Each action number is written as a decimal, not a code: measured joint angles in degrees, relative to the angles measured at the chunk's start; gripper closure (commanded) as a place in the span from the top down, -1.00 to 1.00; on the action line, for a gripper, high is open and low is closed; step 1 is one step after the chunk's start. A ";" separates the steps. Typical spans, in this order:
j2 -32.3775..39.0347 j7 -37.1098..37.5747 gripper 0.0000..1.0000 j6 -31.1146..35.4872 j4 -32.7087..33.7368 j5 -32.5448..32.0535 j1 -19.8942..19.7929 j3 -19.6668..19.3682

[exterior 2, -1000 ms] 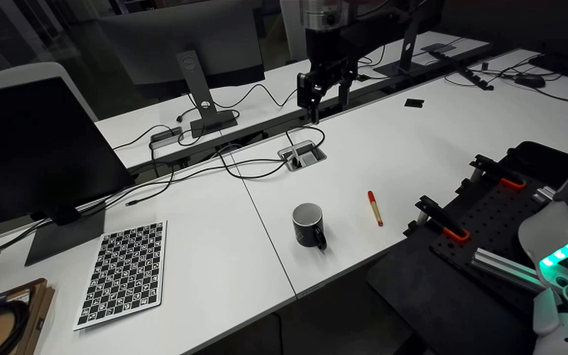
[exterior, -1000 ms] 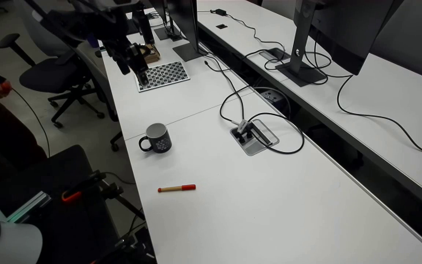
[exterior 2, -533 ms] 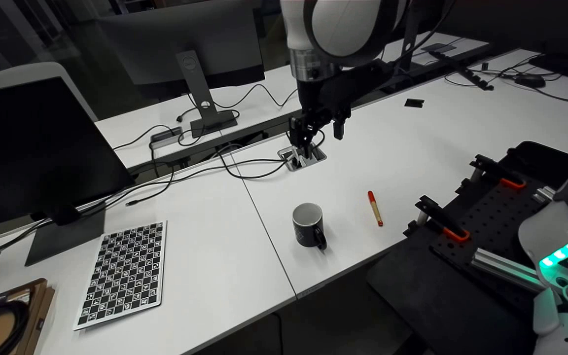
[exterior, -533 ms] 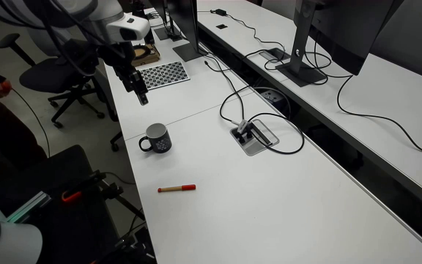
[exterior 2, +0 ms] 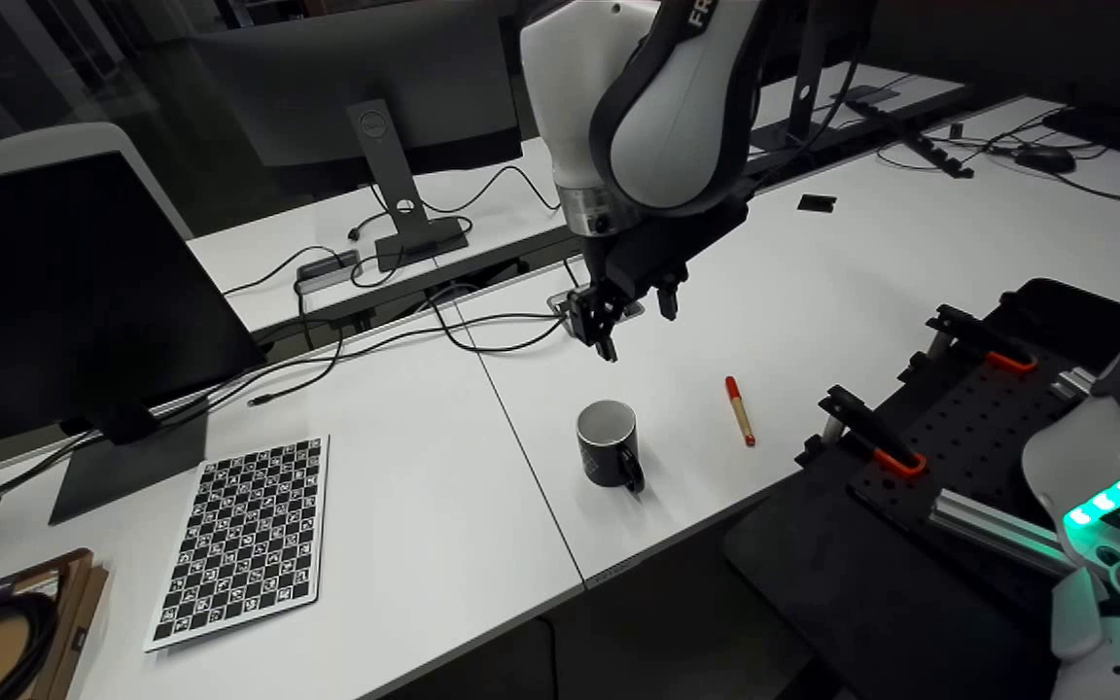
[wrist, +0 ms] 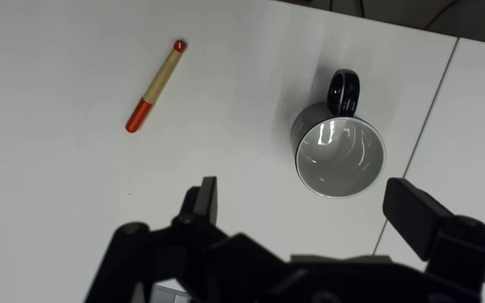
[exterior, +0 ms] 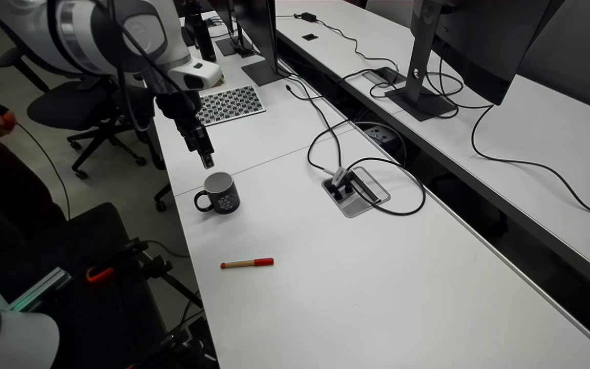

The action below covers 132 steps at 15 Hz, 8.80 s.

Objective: Move the mug to the right

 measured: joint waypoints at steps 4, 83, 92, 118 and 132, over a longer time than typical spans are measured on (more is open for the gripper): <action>5.56 1.80 1.00 0.00 2.79 1.50 1.63 -1.89; 22.27 -7.75 -0.82 8.09 18.56 18.20 9.82 -21.18; 23.12 -6.04 -0.96 4.74 20.10 19.85 3.61 -20.54; 36.31 1.01 -0.96 -2.60 37.01 29.64 -21.74 -21.63; 38.74 0.62 0.28 -3.76 37.84 31.80 -25.64 -19.64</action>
